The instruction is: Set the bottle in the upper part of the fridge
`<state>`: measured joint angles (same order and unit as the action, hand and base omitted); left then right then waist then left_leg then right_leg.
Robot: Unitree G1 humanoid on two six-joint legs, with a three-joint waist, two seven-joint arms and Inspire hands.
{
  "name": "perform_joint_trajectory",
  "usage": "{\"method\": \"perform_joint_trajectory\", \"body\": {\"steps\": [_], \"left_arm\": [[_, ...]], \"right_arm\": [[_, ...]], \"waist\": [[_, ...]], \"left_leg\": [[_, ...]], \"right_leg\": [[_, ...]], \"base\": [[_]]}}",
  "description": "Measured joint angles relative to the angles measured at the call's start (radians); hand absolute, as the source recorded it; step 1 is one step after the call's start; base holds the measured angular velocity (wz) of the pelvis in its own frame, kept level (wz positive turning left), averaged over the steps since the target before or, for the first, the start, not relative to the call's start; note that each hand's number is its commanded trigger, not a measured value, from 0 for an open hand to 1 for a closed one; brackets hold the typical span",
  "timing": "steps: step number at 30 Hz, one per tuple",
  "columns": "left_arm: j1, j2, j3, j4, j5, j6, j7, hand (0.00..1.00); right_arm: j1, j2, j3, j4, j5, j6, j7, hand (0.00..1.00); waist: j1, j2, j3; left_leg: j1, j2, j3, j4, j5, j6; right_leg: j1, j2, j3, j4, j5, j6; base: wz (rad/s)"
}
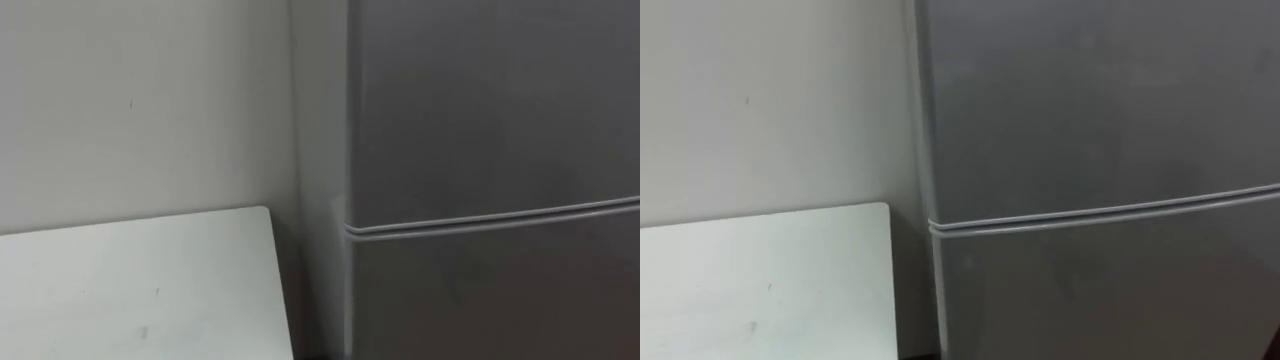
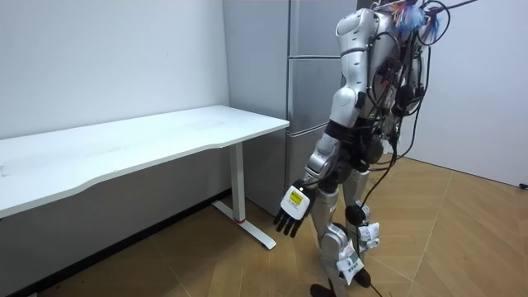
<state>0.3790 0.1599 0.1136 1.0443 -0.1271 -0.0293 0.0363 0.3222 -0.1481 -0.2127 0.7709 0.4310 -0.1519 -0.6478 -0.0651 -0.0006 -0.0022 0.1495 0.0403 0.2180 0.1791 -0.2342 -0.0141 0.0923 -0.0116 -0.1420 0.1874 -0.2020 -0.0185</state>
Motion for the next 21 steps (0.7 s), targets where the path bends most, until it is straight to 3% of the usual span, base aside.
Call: {"method": "perform_joint_trajectory", "body": {"steps": [7,13,15,21], "left_arm": [[0.007,-0.012,0.000,-0.001,0.008,0.003,-0.011,0.00],[0.004,-0.024,0.001,0.001,0.083,0.022,-0.023,0.00],[0.004,-0.024,0.000,0.006,0.100,0.044,-0.031,0.00],[-0.014,-0.023,-0.010,0.007,0.144,0.106,-0.068,0.00]], "right_arm": [[-0.010,0.004,0.079,0.154,0.001,0.020,0.143,0.00],[-0.040,0.006,0.161,0.291,0.001,0.063,0.402,0.00],[-0.064,0.006,0.172,0.331,-0.008,0.096,0.499,0.00],[-0.097,0.001,0.210,0.366,-0.008,0.135,0.651,0.00]], "waist": [[0.021,0.003,0.0012],[0.046,0.006,0.0010],[0.045,0.006,0.0011],[0.048,0.005,0.0017]], "left_leg": [[-0.003,0.000,-0.004,0.007,0.000,0.000],[-0.011,-0.002,-0.030,0.009,-0.001,0.001],[-0.019,-0.002,-0.038,0.012,-0.001,0.001],[-0.036,-0.002,-0.061,0.028,0.000,0.001]], "right_leg": [[0.004,-0.001,-0.005,0.000,0.000,0.000],[0.011,-0.005,-0.029,-0.001,-0.004,0.001],[0.010,-0.006,-0.045,0.000,-0.004,0.000],[0.010,-0.013,-0.090,-0.002,-0.007,-0.004]], "base": [[0.02],[0.13],[0.17],[0.17]]}}
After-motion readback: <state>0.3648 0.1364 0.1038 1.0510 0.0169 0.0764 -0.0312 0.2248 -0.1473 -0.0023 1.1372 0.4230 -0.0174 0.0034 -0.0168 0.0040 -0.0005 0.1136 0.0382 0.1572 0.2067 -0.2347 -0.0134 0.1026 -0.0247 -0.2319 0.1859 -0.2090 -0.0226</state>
